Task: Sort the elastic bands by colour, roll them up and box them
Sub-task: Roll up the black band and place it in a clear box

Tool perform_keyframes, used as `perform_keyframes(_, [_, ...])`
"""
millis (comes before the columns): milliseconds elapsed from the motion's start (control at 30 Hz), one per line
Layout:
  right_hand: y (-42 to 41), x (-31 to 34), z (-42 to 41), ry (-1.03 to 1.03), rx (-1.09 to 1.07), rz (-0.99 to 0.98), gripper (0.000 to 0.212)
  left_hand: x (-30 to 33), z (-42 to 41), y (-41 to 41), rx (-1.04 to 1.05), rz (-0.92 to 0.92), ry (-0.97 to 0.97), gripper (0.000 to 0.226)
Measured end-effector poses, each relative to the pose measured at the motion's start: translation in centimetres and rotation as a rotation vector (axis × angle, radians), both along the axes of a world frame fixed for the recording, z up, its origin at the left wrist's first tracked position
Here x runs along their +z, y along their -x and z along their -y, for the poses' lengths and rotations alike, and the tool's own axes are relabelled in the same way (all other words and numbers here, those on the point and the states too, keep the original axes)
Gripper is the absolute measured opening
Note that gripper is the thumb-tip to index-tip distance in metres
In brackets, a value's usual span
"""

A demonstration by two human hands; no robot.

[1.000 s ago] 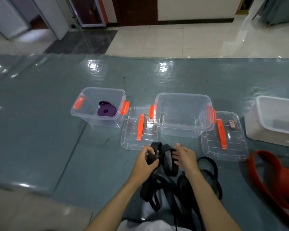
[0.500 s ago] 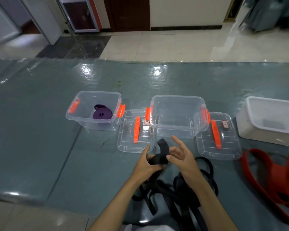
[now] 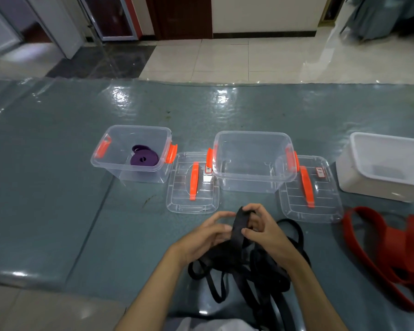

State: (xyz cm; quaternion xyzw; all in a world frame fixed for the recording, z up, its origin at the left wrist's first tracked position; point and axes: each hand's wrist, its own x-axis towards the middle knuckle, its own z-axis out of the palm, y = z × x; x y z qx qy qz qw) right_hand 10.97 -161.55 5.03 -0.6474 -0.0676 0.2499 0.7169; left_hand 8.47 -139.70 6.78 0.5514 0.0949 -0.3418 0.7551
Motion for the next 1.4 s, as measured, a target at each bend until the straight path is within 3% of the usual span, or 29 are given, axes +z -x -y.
perform_keyframes(100, [-0.2, 0.2, -1.0, 0.107, 0.025, 0.084, 0.045, 0.2, 0.4, -0.7, 0.076, -0.005, -0.219, 0.043])
perform_keyframes(333, [0.0, -0.3, -1.7, 0.130, -0.086, 0.037, 0.036, -0.1, 0.4, -1.2, 0.328, -0.047, -0.145, 0.027])
perform_keyframes(467, [-0.9, -1.3, -2.0, 0.199, -0.443, -0.218, 0.010, -0.3, 0.1, -1.1, 0.443, -0.018, -0.144, 0.027])
perform_keyframes(600, [-0.6, -1.5, -2.6, 0.221, -0.218, -0.453, 0.027, -0.2, -0.6, -0.8, 0.407, 0.052, -0.101, 0.027])
perform_keyframes(700, [-0.4, -0.9, -3.3, 0.061, -0.216, -0.377, 0.013, -0.2, -0.7, -0.4, 0.329, 0.115, -0.201, 0.025])
perform_keyframes(833, [-1.0, -0.2, -3.8, 0.081, -0.191, -0.210, 0.029, -0.2, -0.1, -0.2, 0.323, 0.152, -0.336, 0.019])
perform_keyframes(967, [-1.2, -0.4, -3.8, 0.093, -0.217, -0.277, 0.027, -0.4, 0.3, -0.3, 0.375, 0.302, -0.488, 0.015])
perform_keyframes(1033, [-1.7, -0.2, -3.7, 0.121, -0.263, -0.349, 0.025, -0.6, 0.5, -0.2, 0.316, 0.436, -0.580, 0.017])
perform_keyframes(1100, [-2.1, 0.1, -3.6, 0.137, -0.264, -0.405, 0.037, -0.8, 0.6, 0.0, 0.222, 0.544, -0.644, 0.024])
perform_keyframes(1200, [-2.4, 0.2, -3.5, 0.076, -0.255, -0.363, 0.035, -1.2, 0.8, 0.4, 0.087, 0.589, -0.664, 0.044])
perform_keyframes(1300, [-2.4, -0.2, -3.5, -0.041, -0.355, -0.268, 0.032, -1.5, 0.6, 0.4, 0.109, 0.578, -0.648, 0.045])
perform_keyframes(1400, [-2.3, -0.4, -3.4, -0.133, -0.325, -0.191, 0.034, -1.1, 0.8, 0.1, 0.172, 0.522, -0.545, 0.050])
